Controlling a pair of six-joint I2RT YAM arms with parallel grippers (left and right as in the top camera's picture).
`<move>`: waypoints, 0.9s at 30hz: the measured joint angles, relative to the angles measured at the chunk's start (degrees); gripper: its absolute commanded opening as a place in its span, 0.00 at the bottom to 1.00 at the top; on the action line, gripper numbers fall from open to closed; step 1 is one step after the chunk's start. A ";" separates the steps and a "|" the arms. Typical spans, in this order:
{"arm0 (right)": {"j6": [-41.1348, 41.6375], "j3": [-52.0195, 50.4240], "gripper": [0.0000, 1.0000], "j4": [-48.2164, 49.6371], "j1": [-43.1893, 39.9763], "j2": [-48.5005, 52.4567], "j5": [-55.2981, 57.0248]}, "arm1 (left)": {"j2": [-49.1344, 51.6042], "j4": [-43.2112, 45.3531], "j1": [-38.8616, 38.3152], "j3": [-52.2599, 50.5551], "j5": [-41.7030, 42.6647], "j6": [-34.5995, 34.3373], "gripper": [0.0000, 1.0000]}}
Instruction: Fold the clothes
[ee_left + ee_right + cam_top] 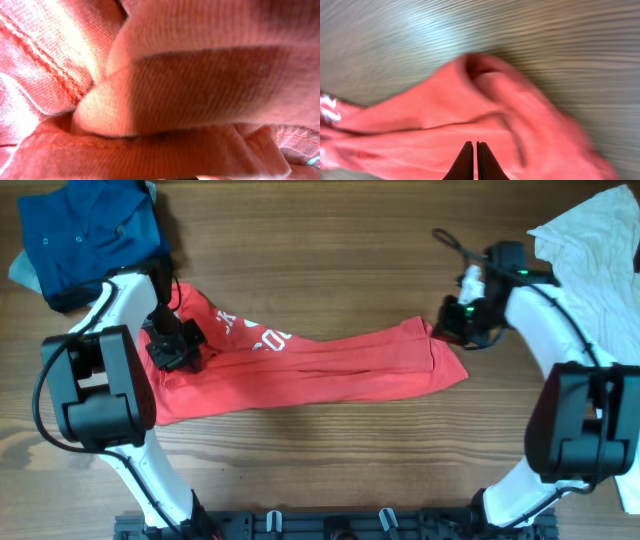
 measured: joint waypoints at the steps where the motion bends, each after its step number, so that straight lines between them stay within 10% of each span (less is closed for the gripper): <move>1: 0.26 0.00 0.04 0.44 1.92 0.02 0.33 | 0.00 0.00 0.02 0.00 0.00 0.00 0.09; 13: 6.23 -0.57 0.04 2.99 7.91 8.15 3.52 | 0.00 -0.11 0.04 0.00 -0.02 0.00 0.18; 27: 13.90 0.24 0.04 -1.60 -4.39 8.48 7.58 | -0.11 5.40 -1.38 0.04 8.35 5.03 0.24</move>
